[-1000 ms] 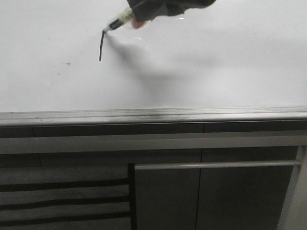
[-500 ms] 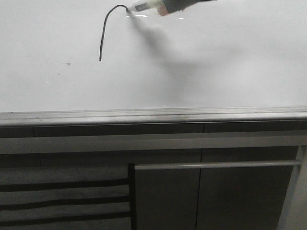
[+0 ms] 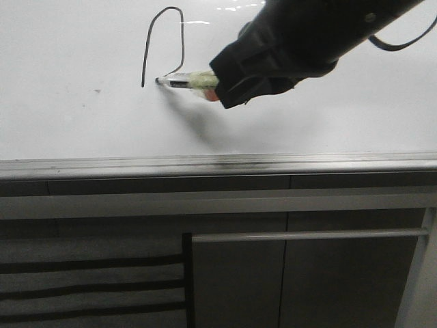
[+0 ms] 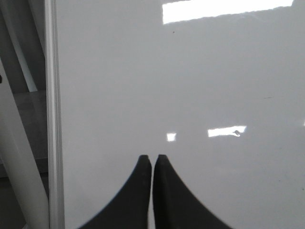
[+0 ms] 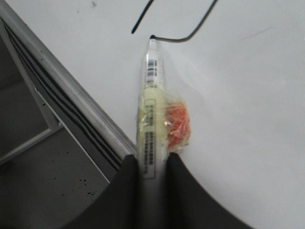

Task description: Write number 0 on whiteboard

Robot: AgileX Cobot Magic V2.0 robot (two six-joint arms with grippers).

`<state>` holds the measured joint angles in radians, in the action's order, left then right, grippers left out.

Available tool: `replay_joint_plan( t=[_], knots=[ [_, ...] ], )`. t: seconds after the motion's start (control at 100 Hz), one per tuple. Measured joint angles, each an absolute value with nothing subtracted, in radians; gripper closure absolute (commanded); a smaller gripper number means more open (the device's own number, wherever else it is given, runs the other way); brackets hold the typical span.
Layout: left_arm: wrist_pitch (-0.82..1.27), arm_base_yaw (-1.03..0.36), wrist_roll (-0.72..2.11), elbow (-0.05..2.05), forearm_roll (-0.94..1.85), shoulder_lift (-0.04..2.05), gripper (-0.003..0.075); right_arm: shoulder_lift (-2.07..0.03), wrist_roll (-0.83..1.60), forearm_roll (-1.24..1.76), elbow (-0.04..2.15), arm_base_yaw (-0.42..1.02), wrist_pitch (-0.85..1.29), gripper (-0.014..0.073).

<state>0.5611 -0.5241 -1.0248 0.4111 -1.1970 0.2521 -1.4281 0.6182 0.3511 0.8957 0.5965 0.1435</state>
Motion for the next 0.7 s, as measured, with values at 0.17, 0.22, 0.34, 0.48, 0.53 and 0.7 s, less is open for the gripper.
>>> replay_joint_plan(
  t=[0.17,0.22,0.34,0.48,0.53,0.7],
  knots=[
    [0.561,-0.524,-1.025,0.411,-1.199,0.252,0.074,-1.466,0.618,0.351,0.896,0.643,0.097,0.0662],
    [0.561,-0.524,-1.025,0.411,-1.199,0.252,0.074,-1.466,0.618,0.351,0.896,0.653,0.092,0.0662],
    [0.549,-0.524,-1.025,0.411,-1.207,0.252,0.074,-1.442,0.618,0.339,0.893,0.678,0.09,0.0662],
    [0.394,-0.524,-1.013,0.411,-1.24,0.252,0.0739,-1.344,0.618,0.328,0.893,0.707,0.158,0.0662],
    [0.296,-0.524,-0.985,0.411,-1.25,0.252,0.0739,-1.31,0.618,0.324,0.893,0.709,0.212,0.0662],
    [-0.028,-0.524,-0.906,0.4,-1.362,0.279,0.0643,-1.239,0.618,0.312,0.893,0.709,0.419,0.0662]
  ],
)
